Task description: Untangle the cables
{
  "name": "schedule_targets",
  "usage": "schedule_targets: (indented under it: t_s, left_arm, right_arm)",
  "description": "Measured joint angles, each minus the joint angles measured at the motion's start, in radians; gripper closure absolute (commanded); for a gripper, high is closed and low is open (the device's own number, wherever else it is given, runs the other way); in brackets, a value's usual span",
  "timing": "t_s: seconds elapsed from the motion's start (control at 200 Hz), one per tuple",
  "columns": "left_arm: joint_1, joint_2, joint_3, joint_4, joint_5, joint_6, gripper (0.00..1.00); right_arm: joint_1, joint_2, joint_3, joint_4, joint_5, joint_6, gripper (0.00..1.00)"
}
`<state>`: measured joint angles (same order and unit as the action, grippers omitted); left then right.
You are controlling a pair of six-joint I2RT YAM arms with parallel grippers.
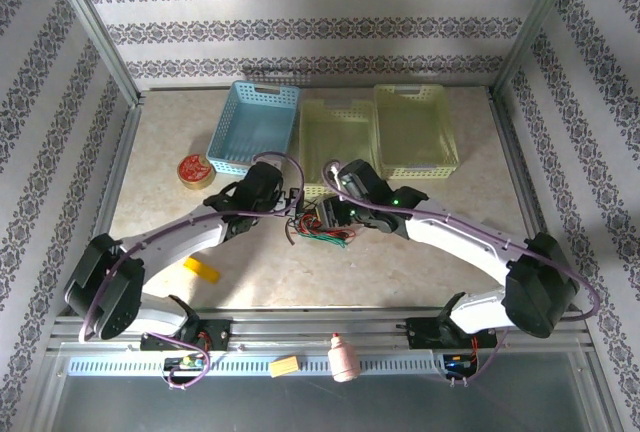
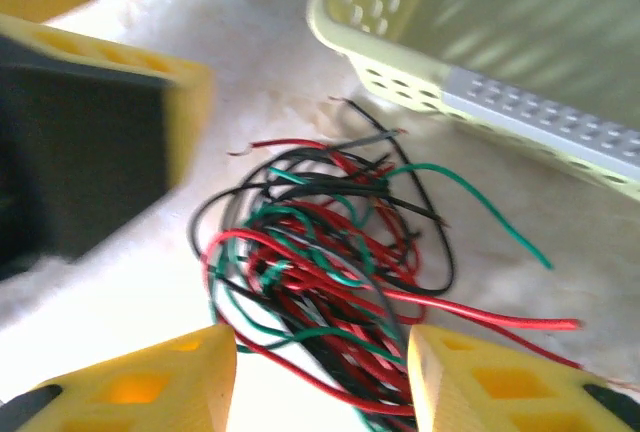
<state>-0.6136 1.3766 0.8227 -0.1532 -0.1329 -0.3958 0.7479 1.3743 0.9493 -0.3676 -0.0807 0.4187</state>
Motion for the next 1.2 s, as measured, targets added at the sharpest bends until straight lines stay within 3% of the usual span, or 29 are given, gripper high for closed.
schedule_targets:
  t_s: [0.14,0.45,0.765,0.935,1.06,1.2]
  left_arm:
    - [0.0,-0.007,-0.021,-0.013,0.058,0.003,0.01]
    - [0.0,-0.003,-0.027,-0.019,0.194,0.032,0.01]
    - [-0.005,0.039,-0.027,-0.024,0.276,0.079,0.01]
    - [-0.018,0.073,-0.024,-0.03,0.296,0.099,0.0]
    - [-0.022,0.107,-0.013,-0.035,0.311,0.112,0.08]
    - [-0.023,0.156,0.005,-0.034,0.314,0.128,0.11]
  right_arm:
    - [-0.05,0.001,-0.012,-0.008,-0.044,0.001,0.58]
    - [-0.05,0.046,-0.011,-0.018,-0.125,0.001,0.64]
    - [-0.053,0.084,0.014,-0.018,-0.146,0.011,1.0]
    - [-0.064,0.094,0.03,-0.018,-0.16,0.011,1.0]
    - [-0.066,0.087,0.035,-0.017,-0.175,0.013,1.0]
    - [-0.072,0.051,0.053,-0.018,-0.206,0.027,1.0]
